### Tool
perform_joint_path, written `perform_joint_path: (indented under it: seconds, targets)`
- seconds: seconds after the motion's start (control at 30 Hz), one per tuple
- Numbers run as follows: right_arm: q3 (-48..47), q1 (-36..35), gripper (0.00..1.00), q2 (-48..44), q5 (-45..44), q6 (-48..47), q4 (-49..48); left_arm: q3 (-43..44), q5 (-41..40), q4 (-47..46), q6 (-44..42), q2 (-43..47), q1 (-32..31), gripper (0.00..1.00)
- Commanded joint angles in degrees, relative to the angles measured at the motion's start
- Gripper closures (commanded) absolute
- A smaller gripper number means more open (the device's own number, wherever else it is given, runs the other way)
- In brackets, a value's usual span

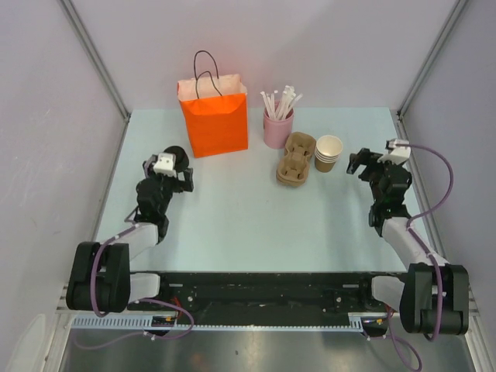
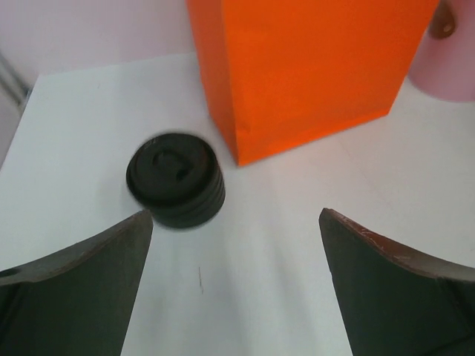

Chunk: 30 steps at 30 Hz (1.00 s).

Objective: Pack the takeout coffee

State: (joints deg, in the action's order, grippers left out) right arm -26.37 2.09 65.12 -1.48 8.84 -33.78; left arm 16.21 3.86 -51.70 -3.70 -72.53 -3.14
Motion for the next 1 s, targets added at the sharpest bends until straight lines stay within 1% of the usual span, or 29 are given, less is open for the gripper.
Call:
perform_joint_path:
  seconds: [0.0, 0.03, 0.07, 0.1, 0.13, 0.17, 0.2, 0.23, 0.27, 0.3, 0.33, 0.4, 0.43, 0.5, 0.53, 0.6, 0.63, 0.73, 0.77, 0.8, 0.97]
  targets:
    - [-11.8, -0.8, 0.11, -2.5, 7.5, 5.0, 16.4, 10.2, 10.5, 19.3, -6.8, 3.2, -0.3, 0.00]
    - [-14.0, -1.9, 0.18, -2.5, 8.1, 3.7, 21.2, 11.5, 11.7, 25.4, -8.8, 3.6, -0.5, 0.00]
    - [-18.8, -4.4, 0.20, -1.6, 7.8, 2.4, 23.6, 14.3, 14.2, 29.0, -9.9, 4.1, -0.7, 0.02]
    - [-21.2, -6.2, 0.21, -0.7, 6.8, 1.0, 26.1, 15.9, 15.0, 32.7, -10.8, 4.7, -1.0, 0.02]
    - [-24.1, -8.0, 0.21, 0.4, 5.9, -2.9, 31.3, 17.9, 16.0, 40.6, -12.7, 4.8, -1.2, 0.02]
    - [-27.0, -12.2, 0.21, 1.9, 3.3, -4.7, 33.8, 21.8, 16.6, 44.7, -13.8, 4.7, -1.6, 0.03]
    - [-33.6, -13.8, 0.21, 6.2, 1.7, -6.5, 38.2, 23.9, 18.3, 48.4, -14.6, 4.3, -1.8, 0.04]
    - [-37.0, -15.4, 0.25, 8.3, 0.0, -8.5, 45.1, 25.5, 18.3, 54.4, -14.9, 4.2, -2.0, 0.06]
    - [-40.1, -17.3, 0.26, 10.6, -1.8, -8.7, 48.5, 28.0, 18.2, 56.4, -14.8, 4.2, -2.0, 0.07]
    - [-46.4, -17.6, 0.28, 15.6, -1.8, -8.7, 51.7, 29.1, 18.5, 57.9, -14.8, 4.4, -2.0, 0.08]
    - [-48.9, -17.8, 0.31, 17.7, -1.6, -8.6, 56.5, 30.1, 18.6, 60.4, -14.1, 4.8, -2.0, 0.10]
    - [-53.4, -18.1, 0.32, 21.8, -1.1, -8.7, 59.8, 32.9, 19.0, 62.4, -13.5, 4.6, -2.0, 0.12]
    - [-56.8, -18.2, 0.33, 25.5, -1.2, -8.7, 62.1, 34.1, 20.0, 64.6, -12.7, 4.1, -2.0, 0.14]
    - [-60.2, -18.3, 0.35, 28.8, -2.3, -8.6, 64.5, 36.9, 21.0, 66.3, -11.6, 3.2, -2.1, 0.15]
    - [-64.1, -18.3, 0.38, 32.6, -3.0, -8.7, 67.2, 37.5, 21.6, 67.2, -10.5, 2.4, -2.1, 0.16]
    - [-67.9, -18.3, 0.37, 36.0, -4.8, -8.7, 69.8, 38.5, 21.7, 67.1, -9.7, 1.7, -2.5, 0.16]
    - [-70.8, -18.4, 0.41, 38.7, -4.6, -8.7, 71.7, 38.6, 21.1, 67.1, -9.7, 1.3, -2.7, 0.16]
    - [-73.0, -19.1, 0.48, 41.3, -4.0, -8.7, 72.3, 39.9, 17.7, 67.2, -10.2, -1.0, -3.8, 0.17]
    - [-73.3, -19.3, 0.48, 42.1, -4.4, -10.0, 71.9, 40.3, 15.8, 67.1, -10.3, -1.8, -4.2, 0.17]
    - [-73.3, -19.4, 0.48, 42.5, -4.8, -10.1, 71.8, 40.5, 15.6, 67.2, -10.2, -2.2, -4.3, 0.17]
    - [-73.0, -19.1, 0.59, 43.8, -6.9, -10.0, 71.2, 41.3, 15.0, 67.1, -10.7, -3.1, -4.9, 0.17]
